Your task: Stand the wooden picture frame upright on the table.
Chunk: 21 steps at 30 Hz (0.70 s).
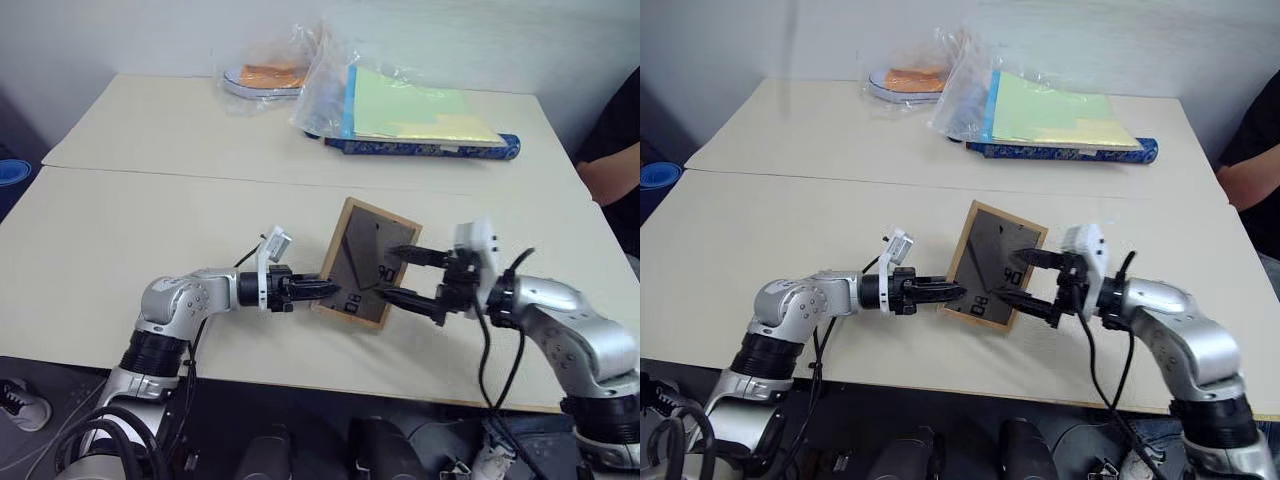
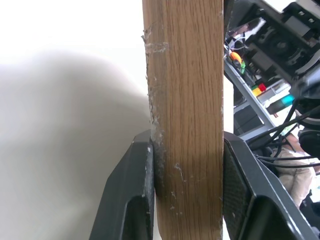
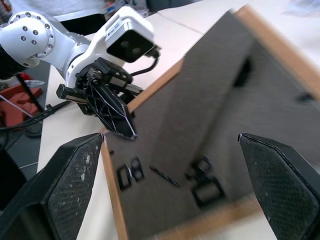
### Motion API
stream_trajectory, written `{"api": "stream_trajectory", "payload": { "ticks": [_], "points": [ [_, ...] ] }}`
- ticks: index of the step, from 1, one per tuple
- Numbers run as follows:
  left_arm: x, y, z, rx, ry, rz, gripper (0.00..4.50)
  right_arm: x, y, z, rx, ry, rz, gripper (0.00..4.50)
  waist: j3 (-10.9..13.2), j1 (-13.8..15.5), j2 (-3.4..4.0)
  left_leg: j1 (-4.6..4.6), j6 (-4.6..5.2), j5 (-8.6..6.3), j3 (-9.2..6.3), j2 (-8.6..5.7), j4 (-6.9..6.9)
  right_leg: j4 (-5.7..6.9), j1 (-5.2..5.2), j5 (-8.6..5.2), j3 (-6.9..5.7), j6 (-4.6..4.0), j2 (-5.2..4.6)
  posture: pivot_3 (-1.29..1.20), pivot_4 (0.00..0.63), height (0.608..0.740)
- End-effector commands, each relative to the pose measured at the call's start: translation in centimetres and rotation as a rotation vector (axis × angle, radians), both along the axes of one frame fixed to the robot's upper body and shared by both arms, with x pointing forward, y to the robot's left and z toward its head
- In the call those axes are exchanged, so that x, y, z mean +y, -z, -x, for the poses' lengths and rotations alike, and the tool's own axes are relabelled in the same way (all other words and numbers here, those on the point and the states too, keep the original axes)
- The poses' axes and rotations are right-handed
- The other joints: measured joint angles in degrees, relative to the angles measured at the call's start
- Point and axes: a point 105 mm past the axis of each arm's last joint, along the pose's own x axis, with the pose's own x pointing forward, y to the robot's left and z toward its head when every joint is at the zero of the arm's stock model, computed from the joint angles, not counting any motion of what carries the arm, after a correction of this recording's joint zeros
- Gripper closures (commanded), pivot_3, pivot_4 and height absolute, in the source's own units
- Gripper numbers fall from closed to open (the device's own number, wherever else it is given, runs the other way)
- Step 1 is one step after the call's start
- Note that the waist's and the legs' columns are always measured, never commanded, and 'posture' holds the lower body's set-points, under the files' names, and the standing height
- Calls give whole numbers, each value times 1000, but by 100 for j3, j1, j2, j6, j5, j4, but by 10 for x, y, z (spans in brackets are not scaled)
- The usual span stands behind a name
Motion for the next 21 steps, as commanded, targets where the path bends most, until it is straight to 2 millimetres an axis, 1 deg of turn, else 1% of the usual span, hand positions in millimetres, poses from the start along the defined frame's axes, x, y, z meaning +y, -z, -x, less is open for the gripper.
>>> {"api": "stream_trajectory", "payload": {
  "ticks": [1, 2, 5, 9, 12, 15, 16, 18, 19, 21],
  "points": [
    [1, -2, -2, -53, -19, -22, 3221, 10, -6, -2, -31, -17, -9, 23, 0, -5, 0, 0, 0, 0, 0, 0, 0, 0, 0, 0, 0, 0, 0, 0, 150, 740],
    [0, -3, -1, -54, -18, -20, 3221, 13, -8, 0, -38, -36, -21, 23, 0, -1, 0, 0, 0, 0, 0, 0, 1, 0, 0, 0, -1, 0, 0, 0, 150, 740],
    [2, -6, -2, -40, -27, -6, 3221, 21, -19, 15, -81, -138, -61, 23, 0, -5, 0, 0, 1, 0, -1, 0, 1, 0, 1, 0, -1, 0, 1, 0, 150, 740],
    [7, -9, -6, 2, -52, 25, 3221, 15, -18, 32, -127, -210, -22, 23, 0, -5, 0, 0, 1, -1, -1, 0, 0, 1, 0, 0, -1, 0, 2, 0, 150, 740],
    [8, -12, -7, 54, -59, 54, 3221, 8, -14, 37, -165, -220, 23, 23, 0, -7, -1, -1, 4, -2, 0, 0, 0, 0, 1, 0, 0, 0, 1, 0, 150, 740],
    [7, -9, 7, 115, 28, -11, 3221, -1, -7, 35, -243, -194, 110, 23, 1, -8, -1, -1, 4, -2, -1, 2, -2, 0, 0, 0, -2, 0, 4, 0, 150, 740],
    [7, -13, 11, 169, 48, -9, 3221, -4, -8, 33, -280, -177, 119, 23, 1, -23, -1, -1, 4, -2, 0, 2, -4, 1, -1, 0, -1, 0, 4, 0, 150, 740],
    [9, -25, 14, 279, 68, 27, 3221, -14, -18, 28, -366, -120, 102, 23, 1, -34, -2, 1, 2, -1, 2, 2, -7, 2, -2, 0, 2, 0, 6, 0, 150, 740],
    [10, -29, 15, 309, 73, 40, 3221, -17, -20, 27, -390, -104, 99, 23, 1, -27, -2, 1, 2, -1, 2, 2, -7, 5, -3, 0, 3, 0, 6, 0, 150, 740],
    [18, -33, 17, 401, 94, 57, 3221, -32, -26, 27, -482, -73, 135, 23, 2, -24, -3, 2, 2, -1, 2, 1, -5, 7, -2, 0, 2, 0, 6, 0, 150, 740]
  ]
}}
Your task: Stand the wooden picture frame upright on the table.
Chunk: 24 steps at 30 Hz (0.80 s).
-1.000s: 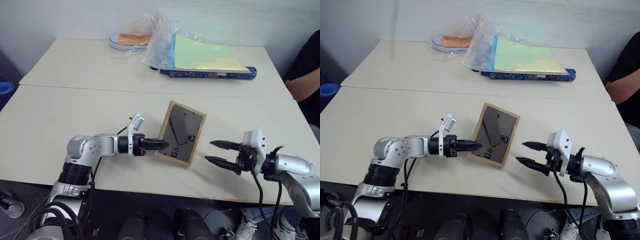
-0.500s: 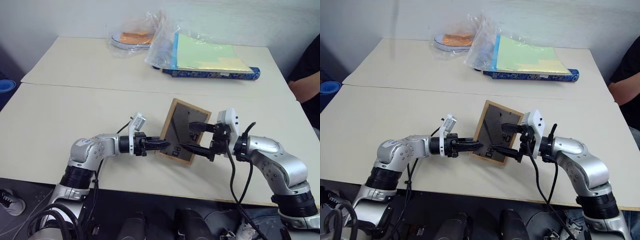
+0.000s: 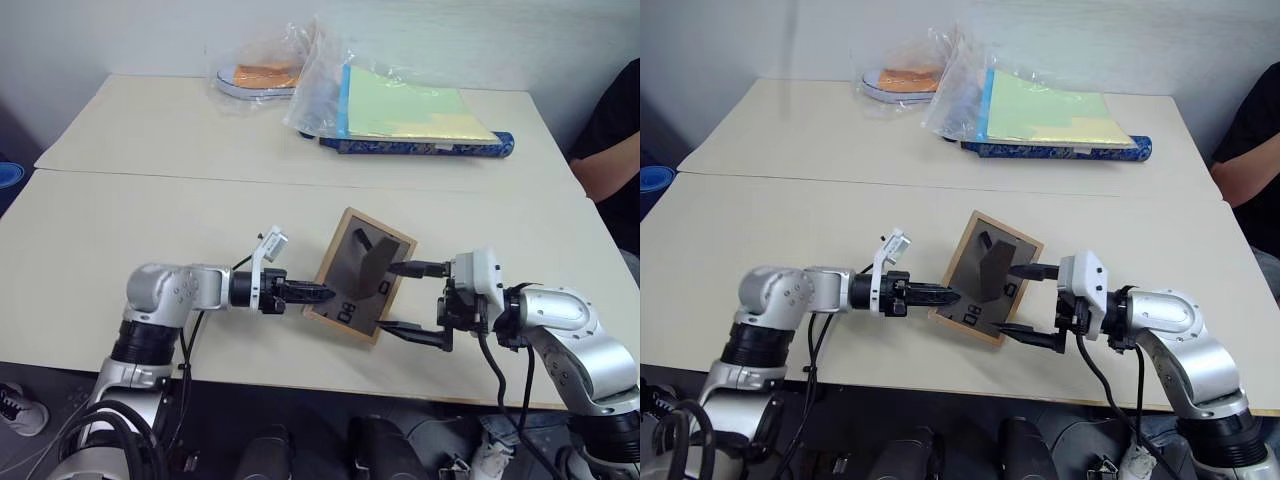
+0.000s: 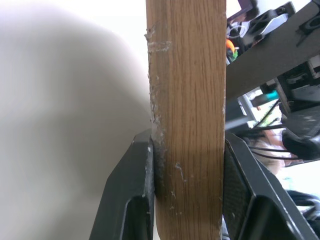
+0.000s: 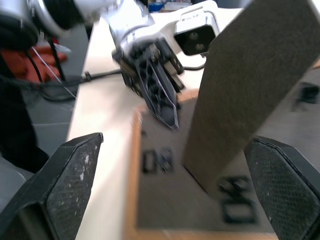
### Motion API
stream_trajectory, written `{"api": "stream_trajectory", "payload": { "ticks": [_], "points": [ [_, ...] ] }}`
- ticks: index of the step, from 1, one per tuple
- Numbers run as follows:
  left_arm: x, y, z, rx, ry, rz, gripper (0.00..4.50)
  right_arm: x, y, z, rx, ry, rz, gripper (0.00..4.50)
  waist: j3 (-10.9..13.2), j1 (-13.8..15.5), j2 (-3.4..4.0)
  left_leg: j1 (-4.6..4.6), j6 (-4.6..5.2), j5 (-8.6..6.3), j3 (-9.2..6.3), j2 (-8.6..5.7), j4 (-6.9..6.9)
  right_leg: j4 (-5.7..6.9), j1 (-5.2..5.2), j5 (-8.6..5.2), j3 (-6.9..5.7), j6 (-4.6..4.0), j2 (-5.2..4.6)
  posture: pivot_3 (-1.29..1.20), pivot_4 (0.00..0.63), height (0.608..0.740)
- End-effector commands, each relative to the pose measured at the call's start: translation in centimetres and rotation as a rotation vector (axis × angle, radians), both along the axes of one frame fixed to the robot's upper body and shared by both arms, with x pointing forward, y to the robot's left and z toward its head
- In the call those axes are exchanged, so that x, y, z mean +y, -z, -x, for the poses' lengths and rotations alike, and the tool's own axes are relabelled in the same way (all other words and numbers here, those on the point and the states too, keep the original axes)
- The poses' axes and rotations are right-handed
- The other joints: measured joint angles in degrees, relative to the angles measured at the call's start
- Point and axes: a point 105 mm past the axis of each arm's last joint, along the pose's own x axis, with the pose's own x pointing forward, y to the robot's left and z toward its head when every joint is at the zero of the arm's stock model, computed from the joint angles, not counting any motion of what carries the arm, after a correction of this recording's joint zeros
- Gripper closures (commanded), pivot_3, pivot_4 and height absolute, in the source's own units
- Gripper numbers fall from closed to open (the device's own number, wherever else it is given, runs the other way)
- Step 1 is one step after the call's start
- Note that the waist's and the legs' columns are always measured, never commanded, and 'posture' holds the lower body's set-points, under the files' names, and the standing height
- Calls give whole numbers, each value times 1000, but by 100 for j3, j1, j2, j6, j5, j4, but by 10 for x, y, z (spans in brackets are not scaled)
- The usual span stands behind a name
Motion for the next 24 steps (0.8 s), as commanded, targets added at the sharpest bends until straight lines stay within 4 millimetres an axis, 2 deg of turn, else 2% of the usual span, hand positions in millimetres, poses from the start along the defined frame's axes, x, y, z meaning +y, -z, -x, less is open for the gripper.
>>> {"api": "stream_trajectory", "payload": {
  "ticks": [1, 4, 8, 14, 19, 22, 24],
  "points": [
    [11, -21, 8, 124, 50, 94, 3221, -25, -22, 0, -238, 52, 37, 23, 1, 4, -2, -2, 0, 0, -1, 0, 0, -1, 0, 0, -1, 0, 0, 0, 150, 740],
    [21, -24, 10, 204, 70, 120, 3221, -36, -19, 4, -441, 25, 193, 23, 1, -7, -2, 1, 0, 0, 0, 0, -5, -3, -1, 0, 0, 0, 0, 0, 150, 740],
    [28, -28, 7, 307, 69, 146, 3221, -40, -6, -5, -669, 31, 359, 23, 1, -8, -2, 6, -3, 1, 1, 0, -3, -3, 0, 0, 2, 0, -1, 0, 150, 740],
    [20, -33, 12, 361, 117, 134, 3221, -17, 2, -21, -917, 59, 385, 23, 1, -16, -1, 3, -4, 1, -1, 0, 1, -1, -5, 0, 3, 0, -3, 0, 150, 740],
    [17, -37, 13, 390, 122, 148, 3221, -4, 21, -34, -969, 85, 403, 23, 1, -23, -1, 3, -7, 3, -2, -1, 7, 13, -10, 0, 5, -1, -2, 0, 150, 740],
    [20, -41, 8, 408, 91, 175, 3221, -2, 22, -37, -1005, 127, 362, 609, 1, -27, -1, 3, -7, 3, -2, -2, 8, 21, -14, -1, 6, -2, -2, 0, 150, 740],
    [21, -47, 4, 410, 80, 201, 3221, -3, 21, -41, -1046, 163, 355, 1271, 1, -33, -1, 3, -7, 3, 0, -4, 8, 21, -16, -1, 8, -2, -1, 0, 150, 740]
  ]
}}
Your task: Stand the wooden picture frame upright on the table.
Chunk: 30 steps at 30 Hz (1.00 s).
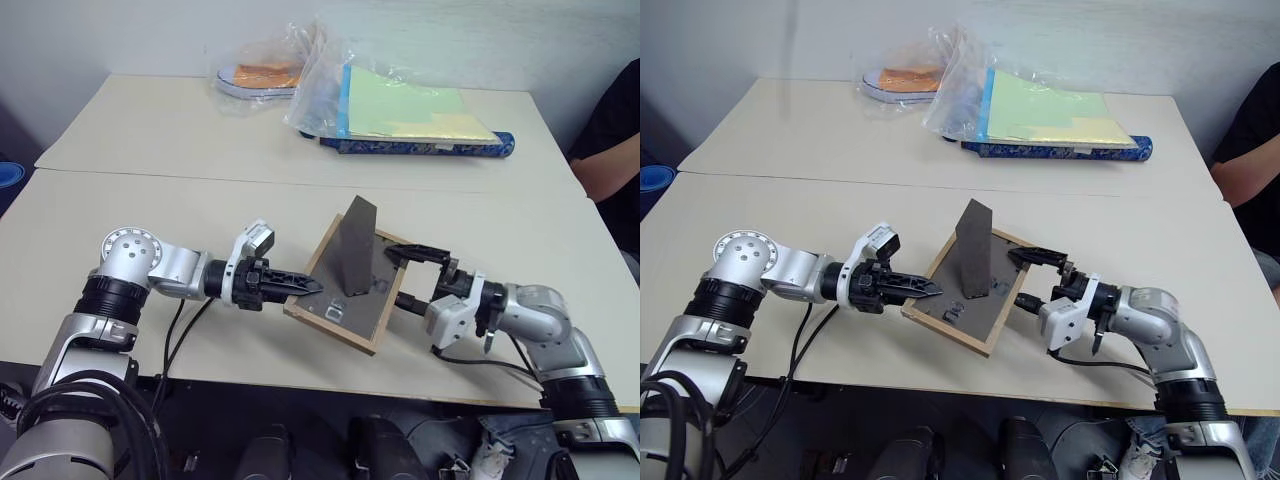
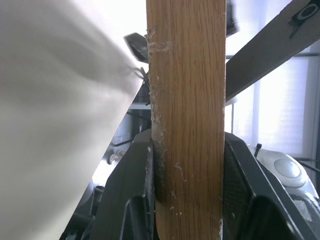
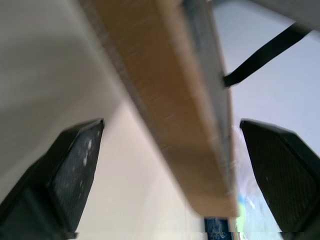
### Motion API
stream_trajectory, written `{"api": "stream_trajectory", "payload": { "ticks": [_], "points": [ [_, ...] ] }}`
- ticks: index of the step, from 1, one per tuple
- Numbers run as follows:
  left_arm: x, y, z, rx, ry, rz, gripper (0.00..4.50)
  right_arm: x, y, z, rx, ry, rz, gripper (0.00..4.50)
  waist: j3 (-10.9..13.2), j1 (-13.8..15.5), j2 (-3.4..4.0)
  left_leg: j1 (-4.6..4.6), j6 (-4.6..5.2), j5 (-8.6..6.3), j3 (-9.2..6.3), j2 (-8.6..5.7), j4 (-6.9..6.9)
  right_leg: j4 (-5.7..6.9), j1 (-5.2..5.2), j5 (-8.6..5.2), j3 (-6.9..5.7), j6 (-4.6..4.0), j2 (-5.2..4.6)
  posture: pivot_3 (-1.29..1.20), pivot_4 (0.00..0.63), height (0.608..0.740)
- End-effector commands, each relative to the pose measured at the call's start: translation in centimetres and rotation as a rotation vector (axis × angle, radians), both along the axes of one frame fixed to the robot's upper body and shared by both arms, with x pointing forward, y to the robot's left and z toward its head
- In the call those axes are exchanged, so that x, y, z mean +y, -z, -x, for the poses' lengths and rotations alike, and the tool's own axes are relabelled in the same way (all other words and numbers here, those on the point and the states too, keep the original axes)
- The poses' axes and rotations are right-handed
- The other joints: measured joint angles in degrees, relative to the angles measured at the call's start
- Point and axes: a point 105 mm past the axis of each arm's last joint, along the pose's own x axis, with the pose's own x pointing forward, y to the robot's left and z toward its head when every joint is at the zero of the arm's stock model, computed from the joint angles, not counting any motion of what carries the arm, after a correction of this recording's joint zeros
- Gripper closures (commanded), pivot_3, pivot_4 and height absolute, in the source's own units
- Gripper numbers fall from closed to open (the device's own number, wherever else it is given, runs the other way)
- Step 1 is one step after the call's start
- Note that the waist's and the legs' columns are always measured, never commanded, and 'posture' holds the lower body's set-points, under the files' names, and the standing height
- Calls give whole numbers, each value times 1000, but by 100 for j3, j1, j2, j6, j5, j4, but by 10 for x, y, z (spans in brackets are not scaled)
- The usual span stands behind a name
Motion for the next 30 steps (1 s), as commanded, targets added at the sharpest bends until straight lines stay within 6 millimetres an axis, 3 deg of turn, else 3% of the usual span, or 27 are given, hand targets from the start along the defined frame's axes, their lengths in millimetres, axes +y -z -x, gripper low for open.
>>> {"api": "stream_trajectory", "payload": {
  "ticks": [1, 6, 7, 12, 14, 17, 21, 22, 25, 30],
  "points": [
    [1, -31, -5, -38, -10, 111, 3221, -3, -12, -5, -115, 24, -53, 1686, 0, -7, 0, 0, 0, 0, 0, 0, 1, 2, 0, 0, 0, 0, 0, 0, 150, 740],
    [0, -37, -3, -51, -8, 118, 3221, -3, -17, -13, -177, 42, -94, 3190, 0, -67, 0, 1, -2, 1, -1, -1, 1, 5, -3, 0, 1, 0, 2, 0, 150, 740],
    [-1, -38, -1, -66, -4, 120, 2487, -2, -19, -15, -190, 42, -101, 3190, 0, -77, 0, 1, -3, 1, -2, -2, 0, 5, -3, 0, 1, 0, 2, 0, 150, 740],
    [17, -32, 0, -191, -116, -9, 999, -1, -30, -15, -209, 32, -149, 3275, 0, -160, 0, 5, -6, 3, -6, 0, -4, 6, -5, -1, 7, -1, 2, 0, 150, 740],
    [40, -29, -3, -281, -221, -82, 699, -1, -32, -12, -174, 17, -189, 3275, 0, -199, 0, 11, -12, 6, -16, -1, -12, 6, -10, -1, 17, -2, 11, 0, 150, 740],
    [77, -34, -13, -518, -395, -159, 699, 1, -33, -7, -15, -14, -290, 3276, 0, -218, 0, 16, -21, 11, -25, -1, -29, 4, -16, -3, 29, -6, 20, 0, 150, 740],
    [100, -42, -10, -881, -411, -168, 699, 0, -36, -1, 294, -61, -469, 3282, 6, -146, 12, 18, -23, 11, -26, -5, -39, -5, -14, -4, 27, -8, 14, 0, 150, 740],
    [101, -43, -8, -954, -396, -161, 699, 1, -34, 2, 427, -82, -519, 3282, 6, -126, 12, 14, -23, 11, -28, -4, -38, -19, -14, -4, 25, -8, 14, 0, 150, 740],
    [98, -40, -8, -1089, -362, -177, 130, -6, -42, -2, 741, -108, -746, 3291, 6, -34, 12, 14, -22, 11, -49, -3, -36, -46, 3, -4, 6, -8, 8, 0, 150, 740],
    [81, -20, 2, -1171, -236, -198, 0, -7, -17, -10, 1190, -43, -894, 3296, 6, 40, 11, 6, -9, 4, -54, -5, -36, -46, 8, -4, -1, -7, -2, 0, 150, 740]
  ]
}}
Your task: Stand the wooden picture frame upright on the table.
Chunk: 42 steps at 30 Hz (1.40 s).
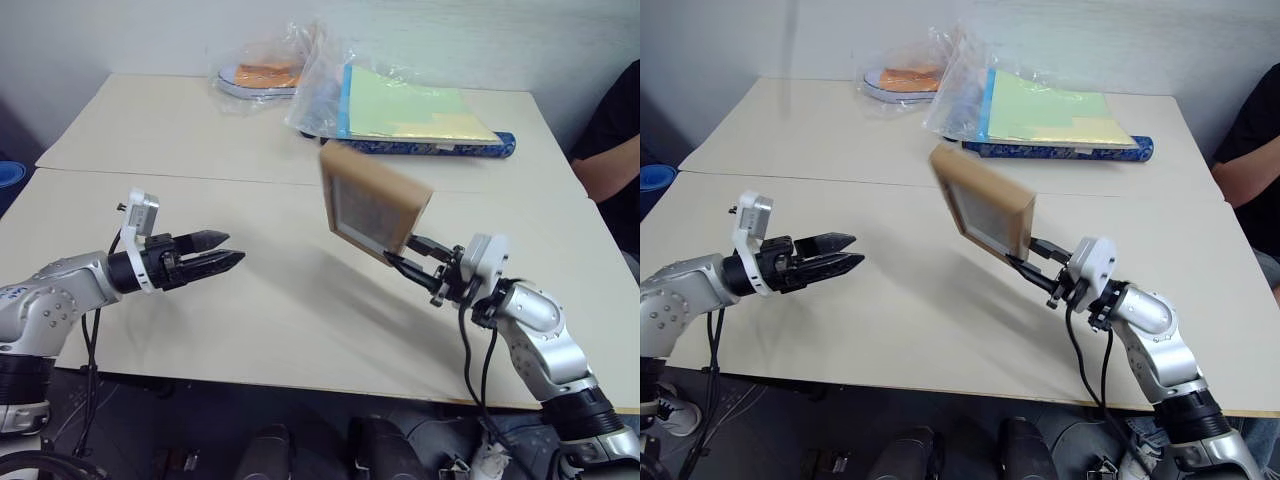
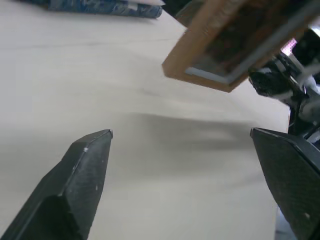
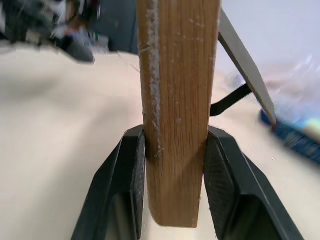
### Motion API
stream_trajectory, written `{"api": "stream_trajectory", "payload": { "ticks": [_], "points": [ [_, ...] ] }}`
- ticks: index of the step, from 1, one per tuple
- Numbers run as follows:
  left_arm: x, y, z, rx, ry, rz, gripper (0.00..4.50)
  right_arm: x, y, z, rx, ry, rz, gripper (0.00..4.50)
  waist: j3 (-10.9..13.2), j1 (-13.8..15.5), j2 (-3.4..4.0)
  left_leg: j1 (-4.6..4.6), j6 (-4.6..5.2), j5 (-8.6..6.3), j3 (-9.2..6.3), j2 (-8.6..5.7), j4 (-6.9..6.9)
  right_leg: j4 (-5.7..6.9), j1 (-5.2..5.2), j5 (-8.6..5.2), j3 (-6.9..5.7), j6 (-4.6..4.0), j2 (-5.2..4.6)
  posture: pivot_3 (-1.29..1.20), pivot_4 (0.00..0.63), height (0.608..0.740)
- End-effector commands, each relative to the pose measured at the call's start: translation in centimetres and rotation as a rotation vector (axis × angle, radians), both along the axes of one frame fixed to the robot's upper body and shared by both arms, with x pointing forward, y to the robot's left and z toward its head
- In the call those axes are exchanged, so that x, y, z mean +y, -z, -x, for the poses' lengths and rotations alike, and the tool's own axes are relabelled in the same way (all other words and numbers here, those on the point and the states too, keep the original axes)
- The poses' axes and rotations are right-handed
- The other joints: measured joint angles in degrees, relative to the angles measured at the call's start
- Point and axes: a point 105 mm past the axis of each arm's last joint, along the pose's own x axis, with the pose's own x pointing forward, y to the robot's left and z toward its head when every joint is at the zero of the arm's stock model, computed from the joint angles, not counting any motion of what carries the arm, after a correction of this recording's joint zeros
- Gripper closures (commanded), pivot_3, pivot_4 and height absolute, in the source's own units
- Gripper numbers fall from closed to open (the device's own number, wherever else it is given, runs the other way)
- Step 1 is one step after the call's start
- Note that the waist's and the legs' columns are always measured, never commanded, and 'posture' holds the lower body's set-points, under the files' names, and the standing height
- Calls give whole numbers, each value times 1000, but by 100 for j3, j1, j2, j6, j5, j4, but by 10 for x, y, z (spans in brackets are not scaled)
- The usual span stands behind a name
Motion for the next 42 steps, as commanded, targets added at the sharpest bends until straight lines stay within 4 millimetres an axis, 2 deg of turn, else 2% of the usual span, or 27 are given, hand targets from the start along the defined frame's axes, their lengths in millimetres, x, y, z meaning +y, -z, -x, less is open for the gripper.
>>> {"api": "stream_trajectory", "payload": {
  "ticks": [1, 3, 7, 10, 13, 20, 25, 27, 30, 35, 41, 42],
  "points": [
    [-12, 6, 9, -70, 71, -63, 0, 1, 2, 1, 204, -41, -123, 3296, 0, -11, 0, -1, 1, 0, 0, 0, -4, 1, -1, 0, -1, 0, 0, 0, 150, 740],
    [-14, 12, 10, -58, 89, -64, 0, 4, 14, -2, 318, -53, -169, 3296, 0, -15, 0, -5, 1, -1, -1, 0, -6, 3, -4, 0, -4, 0, 2, 0, 150, 740],
    [-14, 12, 9, -60, 86, -54, 0, -1, 40, -8, 411, -8, -172, 3296, 0, -40, 0, -2, 1, -1, 3, 0, -6, 10, -6, 0, -1, 0, 4, 0, 150, 740],
    [-13, 9, 8, -68, 82, -49, 0, -5, 62, -3, 440, 3, -96, 3296, -1, -30, -1, 2, 2, -1, 3, 0, -6, 10, -2, 0, -1, 1, 4, 0, 150, 740],
    [-12, 8, 7, -79, 74, -51, 0, -7, 73, -2, 424, 19, -20, 3296, -3, -31, -2, 2, 3, -2, 3, 0, -6, 13, -1, 1, -1, 1, 4, 0, 150, 740],
    [-9, 9, 5, -84, 66, -66, 0, -2, 75, 0, 364, 3, 67, 3299, -8, -32, -12, 11, 3, -2, 2, 0, -6, 11, 5, 1, 0, 2, 4, 0, 150, 740],
    [-8, 11, 3, -85, 60, -72, 0, 2, 72, 5, 420, -24, 24, 3299, -8, -31, -12, 11, 3, -2, 2, 0, -6, 11, 5, 1, 0, 2, 4, 0, 150, 740],
    [-8, 13, 2, -87, 55, -78, 0, 2, 66, 5, 395, -27, 23, 2576, -9, -25, -12, 10, 3, -2, 0, 0, -6, 11, 5, 1, -1, 2, 4, 0, 150, 740],
    [-6, 16, 0, -88, 46, -86, 0, -3, 58, -2, 344, 24, 18, 1735, -7, -18, -9, 0, 3, -2, 0, -1, -6, 11, -1, 1, -3, 2, 4, 0, 150, 740],
    [-1, 22, -2, -79, 29, -93, 0, -7, 47, 4, 289, -7, 29, 89, -7, -27, -9, -1, 4, -2, 2, -3, -6, 12, -5, 1, -3, 2, 4, 0, 150, 740],
    [15, 36, -1, -101, -12, -164, 0, -23, 50, 20, 209, -15, 144, 16, -7, -23, -9, -2, 4, -2, 2, -3, -8, 11, -3, 1, -3, 2, 5, 0, 150, 740],
    [20, 40, 0, -125, -23, -198, 0, -30, 46, 25, 137, -9, 184, 16, -6, -21, -9, -2, 4, -2, 2, -3, -8, 11, -4, 1, -2, 2, 5, 0, 150, 740]
  ]
}}
